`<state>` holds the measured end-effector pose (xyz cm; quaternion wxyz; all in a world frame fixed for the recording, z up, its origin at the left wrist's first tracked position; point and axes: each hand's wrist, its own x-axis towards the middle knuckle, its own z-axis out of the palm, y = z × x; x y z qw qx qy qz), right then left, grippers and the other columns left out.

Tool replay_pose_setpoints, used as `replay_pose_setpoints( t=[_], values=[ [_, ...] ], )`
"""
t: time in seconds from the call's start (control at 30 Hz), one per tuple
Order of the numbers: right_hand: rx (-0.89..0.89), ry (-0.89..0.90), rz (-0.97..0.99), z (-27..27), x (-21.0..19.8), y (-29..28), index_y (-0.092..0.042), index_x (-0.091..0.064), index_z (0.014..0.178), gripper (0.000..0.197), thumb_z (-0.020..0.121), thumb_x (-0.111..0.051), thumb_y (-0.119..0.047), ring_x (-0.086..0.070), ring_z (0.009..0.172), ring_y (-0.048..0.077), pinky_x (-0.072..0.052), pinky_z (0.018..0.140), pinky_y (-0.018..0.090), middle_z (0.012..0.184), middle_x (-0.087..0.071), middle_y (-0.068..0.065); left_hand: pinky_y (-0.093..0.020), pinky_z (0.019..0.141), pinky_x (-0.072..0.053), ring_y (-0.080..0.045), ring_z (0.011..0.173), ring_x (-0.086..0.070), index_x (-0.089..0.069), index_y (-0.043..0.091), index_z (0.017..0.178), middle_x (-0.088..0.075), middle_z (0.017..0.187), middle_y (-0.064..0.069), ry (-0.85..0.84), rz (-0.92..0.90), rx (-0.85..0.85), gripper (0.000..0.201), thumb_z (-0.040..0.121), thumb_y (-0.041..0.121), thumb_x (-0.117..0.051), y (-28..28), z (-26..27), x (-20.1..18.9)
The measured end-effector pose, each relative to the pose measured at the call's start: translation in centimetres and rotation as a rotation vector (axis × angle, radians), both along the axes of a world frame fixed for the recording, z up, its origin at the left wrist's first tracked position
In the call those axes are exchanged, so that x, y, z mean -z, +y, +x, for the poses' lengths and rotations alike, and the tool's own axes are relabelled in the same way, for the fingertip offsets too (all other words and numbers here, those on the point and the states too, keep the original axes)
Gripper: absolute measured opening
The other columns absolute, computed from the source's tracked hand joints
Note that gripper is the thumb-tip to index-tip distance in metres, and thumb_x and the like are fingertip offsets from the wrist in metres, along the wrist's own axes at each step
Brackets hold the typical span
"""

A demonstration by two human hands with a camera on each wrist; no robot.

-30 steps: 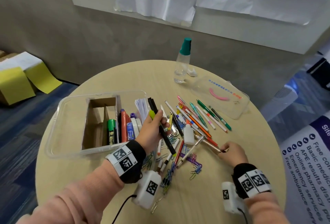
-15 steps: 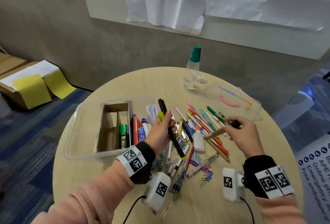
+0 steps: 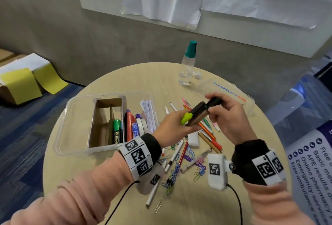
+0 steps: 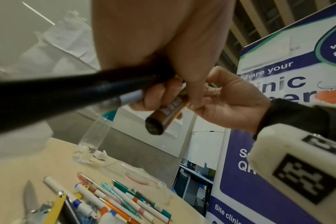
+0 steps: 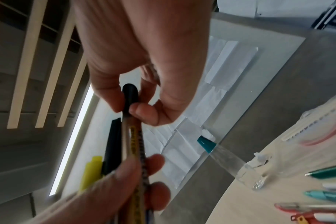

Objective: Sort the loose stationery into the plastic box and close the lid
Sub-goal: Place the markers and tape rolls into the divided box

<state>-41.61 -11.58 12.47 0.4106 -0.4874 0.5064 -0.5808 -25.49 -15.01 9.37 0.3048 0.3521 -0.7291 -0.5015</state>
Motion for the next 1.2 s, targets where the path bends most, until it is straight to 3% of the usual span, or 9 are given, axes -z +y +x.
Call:
replay_pose_setpoints(
  t=[0.17, 0.33, 0.43, 0.53, 0.7, 0.8, 0.93, 1.1, 1.2],
  values=[
    [-0.043, -0.077, 0.0, 1.7, 0.5, -1.3, -0.022, -0.063, 0.103, 0.033, 0.088, -0.051, 0.004, -0.057, 0.065, 0.012, -0.049, 0.059, 0.022, 0.09, -0.062, 0.002, -0.024, 0.046, -0.039, -0.012, 0.046, -0.043, -0.057, 0.026, 0.082, -0.055, 0.066, -0.002, 0.08, 0.103, -0.109, 0.009, 0.09, 0.023, -0.058, -0.1, 0.5, -0.5],
    [-0.061, 0.232, 0.204, 4.8, 3.4, -2.4, -0.029, -0.058, 0.111, 0.027, 0.091, -0.055, -0.011, -0.055, 0.093, 0.009, -0.046, 0.075, 0.019, 0.112, -0.058, 0.001, -0.016, 0.043, -0.042, -0.003, 0.041, -0.047, -0.054, 0.019, 0.089, -0.061, 0.066, 0.001, 0.137, 0.212, -0.297, 0.017, 0.097, 0.03, -0.043, -2.2, 3.6, -2.0],
    [-0.129, 0.326, 0.309, 6.7, 5.1, -3.2, -0.025, -0.053, 0.124, 0.032, 0.093, -0.053, -0.017, -0.05, 0.104, 0.009, -0.043, 0.081, 0.017, 0.13, -0.048, 0.002, -0.025, 0.056, -0.045, -0.012, 0.057, -0.053, -0.053, 0.016, 0.091, -0.061, 0.07, -0.001, 0.172, 0.326, -0.426, 0.019, 0.098, 0.028, -0.041, -4.0, 6.3, -3.1],
    [-0.171, 0.422, 0.399, 8.4, 6.0, -4.2, -0.023, -0.038, 0.138, 0.045, 0.094, -0.05, -0.024, -0.043, 0.124, 0.02, -0.036, 0.101, 0.029, 0.144, -0.033, 0.007, -0.025, 0.048, -0.053, -0.019, 0.065, -0.06, -0.051, 0.006, 0.092, -0.059, 0.077, -0.009, 0.222, 0.547, -0.484, 0.015, 0.098, 0.018, -0.043, -5.3, 9.2, -3.5],
    [-0.248, 0.542, 0.513, 10.9, 6.5, -5.5, -0.017, -0.009, 0.149, 0.06, 0.098, -0.04, -0.03, -0.023, 0.14, 0.027, -0.022, 0.111, 0.034, 0.154, -0.004, 0.012, -0.024, 0.039, -0.052, -0.019, 0.052, -0.064, -0.049, -0.004, 0.098, -0.059, 0.079, -0.016, -0.041, 0.744, -0.514, 0.017, 0.099, 0.01, -0.04, -6.5, 13.3, -2.9],
    [-0.294, 0.592, 0.545, 11.8, 7.1, -5.6, -0.014, -0.007, 0.149, 0.056, 0.101, -0.032, -0.028, -0.029, 0.136, 0.03, -0.026, 0.107, 0.032, 0.152, -0.01, 0.016, -0.026, 0.043, -0.055, -0.02, 0.058, -0.065, -0.049, 0.0, 0.092, -0.061, 0.079, -0.015, -0.137, 0.828, -0.545, 0.017, 0.098, 0.013, -0.041, -7.0, 14.6, -2.5],
    [-0.251, 0.628, 0.499, 12.1, 7.9, -5.7, -0.01, -0.022, 0.143, 0.045, 0.101, -0.028, -0.023, -0.051, 0.111, 0.027, -0.039, 0.088, 0.03, 0.13, -0.049, 0.016, -0.031, 0.057, -0.055, -0.017, 0.058, -0.064, -0.049, 0.003, 0.09, -0.061, 0.079, -0.011, -0.143, 0.813, -0.604, 0.014, 0.097, 0.012, -0.043, -6.8, 14.7, -1.8],
    [-0.219, 0.651, 0.495, 12.2, 8.6, -5.6, -0.012, -0.026, 0.139, 0.04, 0.1, -0.027, -0.022, -0.057, 0.081, 0.025, -0.048, 0.077, 0.037, 0.106, -0.061, 0.016, -0.03, 0.056, -0.05, -0.015, 0.071, -0.054, -0.051, 0.013, 0.082, -0.056, 0.082, -0.007, 0.17, 0.597, -0.684, 0.014, 0.094, 0.006, -0.048, -7.0, 13.8, -1.5],
    [-0.216, 0.637, 0.512, 12.3, 8.8, -5.9, -0.013, -0.025, 0.14, 0.041, 0.1, -0.027, -0.021, -0.057, 0.077, 0.024, -0.047, 0.072, 0.035, 0.099, -0.059, 0.012, -0.036, 0.072, -0.048, -0.017, 0.075, -0.054, -0.048, 0.013, 0.103, -0.053, 0.086, -0.008, 0.255, 0.493, -0.767, 0.015, 0.091, 0.008, -0.055, -7.3, 13.6, -1.4]
  ],
)
